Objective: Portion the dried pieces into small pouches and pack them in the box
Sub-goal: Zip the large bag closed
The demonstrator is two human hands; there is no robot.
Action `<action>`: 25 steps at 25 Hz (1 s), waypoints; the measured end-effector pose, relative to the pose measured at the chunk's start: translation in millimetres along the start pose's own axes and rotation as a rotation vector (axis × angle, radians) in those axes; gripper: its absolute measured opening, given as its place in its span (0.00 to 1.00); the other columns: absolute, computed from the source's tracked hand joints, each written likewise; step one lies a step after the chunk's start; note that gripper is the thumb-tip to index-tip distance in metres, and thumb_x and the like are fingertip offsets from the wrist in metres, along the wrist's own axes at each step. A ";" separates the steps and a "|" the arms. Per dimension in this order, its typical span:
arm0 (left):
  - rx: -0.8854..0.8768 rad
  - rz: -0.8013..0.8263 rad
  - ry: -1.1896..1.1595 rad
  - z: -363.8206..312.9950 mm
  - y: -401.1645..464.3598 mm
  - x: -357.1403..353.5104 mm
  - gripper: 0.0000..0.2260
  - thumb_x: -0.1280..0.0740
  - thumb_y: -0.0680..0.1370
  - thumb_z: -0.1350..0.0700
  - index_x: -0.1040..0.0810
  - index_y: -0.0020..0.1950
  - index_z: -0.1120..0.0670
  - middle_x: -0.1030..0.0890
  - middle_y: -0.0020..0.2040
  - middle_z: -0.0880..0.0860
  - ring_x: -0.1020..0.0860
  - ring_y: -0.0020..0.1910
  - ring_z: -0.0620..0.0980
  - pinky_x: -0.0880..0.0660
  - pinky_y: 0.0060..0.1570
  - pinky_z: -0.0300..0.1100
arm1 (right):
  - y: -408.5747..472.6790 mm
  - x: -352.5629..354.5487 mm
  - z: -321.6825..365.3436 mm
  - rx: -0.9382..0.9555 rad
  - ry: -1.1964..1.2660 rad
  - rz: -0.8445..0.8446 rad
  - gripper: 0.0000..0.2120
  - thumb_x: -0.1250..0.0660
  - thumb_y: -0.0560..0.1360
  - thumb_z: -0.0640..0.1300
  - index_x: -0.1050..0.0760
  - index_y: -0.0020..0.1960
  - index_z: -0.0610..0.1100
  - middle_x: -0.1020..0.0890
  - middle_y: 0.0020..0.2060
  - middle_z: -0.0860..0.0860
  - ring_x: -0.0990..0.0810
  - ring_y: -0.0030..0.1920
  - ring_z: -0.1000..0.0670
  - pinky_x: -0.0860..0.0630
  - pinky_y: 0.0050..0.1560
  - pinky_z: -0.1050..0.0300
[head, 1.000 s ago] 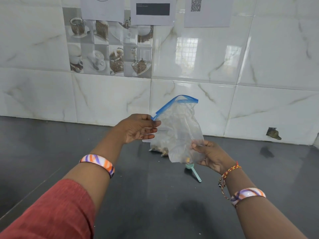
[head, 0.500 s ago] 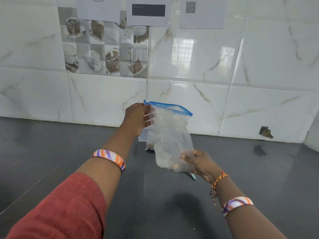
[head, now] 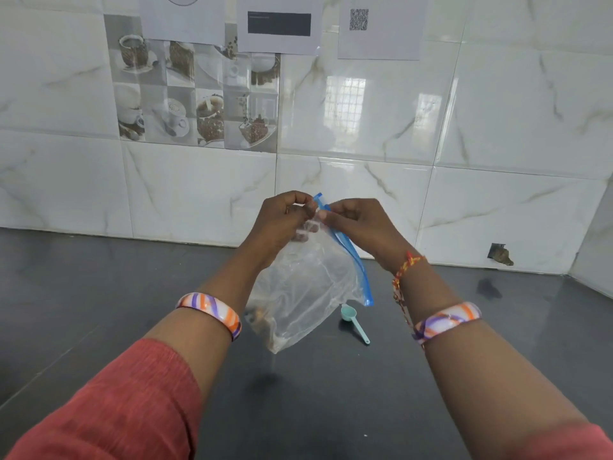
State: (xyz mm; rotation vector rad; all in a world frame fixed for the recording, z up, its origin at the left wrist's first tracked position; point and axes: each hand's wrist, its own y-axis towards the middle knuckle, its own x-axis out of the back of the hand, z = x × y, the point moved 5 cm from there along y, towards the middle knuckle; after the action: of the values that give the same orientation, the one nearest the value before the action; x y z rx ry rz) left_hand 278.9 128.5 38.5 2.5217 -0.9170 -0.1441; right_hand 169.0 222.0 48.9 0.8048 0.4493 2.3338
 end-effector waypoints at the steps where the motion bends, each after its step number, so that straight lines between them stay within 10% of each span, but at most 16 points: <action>1: -0.015 -0.001 0.081 3.1 -0.4 -0.1 0.09 0.36 0.79 0.55 0.23 0.40 0.54 0.22 0.36 0.52 0.23 0.35 0.48 0.26 0.35 0.37 | 4.8 -2.5 7.2 0.019 -0.014 0.021 0.07 0.33 0.74 0.42 0.19 0.44 0.38 0.16 0.39 0.41 0.20 0.39 0.47 0.22 0.49 0.48; 5: -0.035 0.025 0.685 38.5 -14.3 10.1 0.25 0.48 0.80 0.41 0.32 0.30 0.56 0.28 0.29 0.51 0.27 0.36 0.51 0.31 0.53 0.46 | 18.8 8.3 6.9 -0.035 -0.016 -0.083 0.12 0.44 0.76 0.36 0.26 0.39 0.44 0.22 0.31 0.48 0.21 0.29 0.49 0.28 0.31 0.60; 9: -0.290 -0.064 0.718 36.2 -23.9 16.2 0.25 0.45 0.76 0.37 0.39 0.27 0.54 0.36 0.22 0.47 0.34 0.25 0.50 0.28 0.52 0.50 | 17.3 17.1 -0.7 0.102 -0.362 -0.198 0.09 0.44 0.79 0.42 0.27 0.43 0.45 0.21 0.36 0.46 0.22 0.35 0.42 0.26 0.37 0.52; 13: -0.344 -0.046 0.752 39.1 -22.1 27.0 0.21 0.38 0.74 0.42 0.35 0.29 0.54 0.22 0.27 0.47 0.23 0.31 0.57 0.26 0.44 0.52 | 11.8 52.8 -2.7 0.100 -0.580 -0.438 0.10 0.46 0.80 0.42 0.26 0.54 0.42 0.21 0.47 0.37 0.23 0.46 0.36 0.33 0.41 0.54; 16: -0.201 -0.124 0.795 60.8 -25.6 56.0 0.26 0.40 0.72 0.34 0.40 0.27 0.52 0.35 0.23 0.49 0.35 0.27 0.51 0.38 0.31 0.44 | 15.4 100.3 -9.4 0.098 -0.524 -0.552 0.11 0.45 0.79 0.42 0.25 0.51 0.40 0.21 0.45 0.36 0.23 0.46 0.34 0.31 0.42 0.50; 20: -0.060 -0.128 0.473 52.3 -19.8 27.2 0.14 0.36 0.76 0.44 0.24 0.51 0.54 0.24 0.45 0.49 0.26 0.43 0.47 0.29 0.45 0.43 | 19.0 91.2 -7.0 0.191 -0.523 -0.447 0.10 0.44 0.79 0.43 0.25 0.48 0.41 0.21 0.39 0.39 0.24 0.41 0.36 0.29 0.41 0.49; 22: 0.166 -0.004 0.166 54.7 -20.1 -1.5 0.29 0.30 0.72 0.46 0.34 0.69 0.52 0.29 0.59 0.49 0.28 0.58 0.49 0.29 0.58 0.45 | 16.7 72.7 -0.9 0.210 -0.468 -0.433 0.10 0.44 0.79 0.42 0.25 0.47 0.40 0.23 0.36 0.43 0.24 0.39 0.38 0.30 0.40 0.51; 25: 0.406 0.034 -0.328 79.0 -30.4 -27.1 0.16 0.31 0.72 0.48 0.24 0.58 0.52 0.21 0.55 0.50 0.24 0.60 0.54 0.27 0.58 0.51 | 14.6 64.4 0.5 0.140 -0.363 -0.426 0.10 0.44 0.78 0.40 0.24 0.46 0.39 0.24 0.36 0.46 0.26 0.37 0.43 0.34 0.38 0.56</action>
State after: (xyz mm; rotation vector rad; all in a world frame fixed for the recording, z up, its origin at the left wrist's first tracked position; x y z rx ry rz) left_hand 256.3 136.4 -47.2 2.9076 -1.2206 -0.4079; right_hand 122.8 253.2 84.4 1.0584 0.5644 1.7357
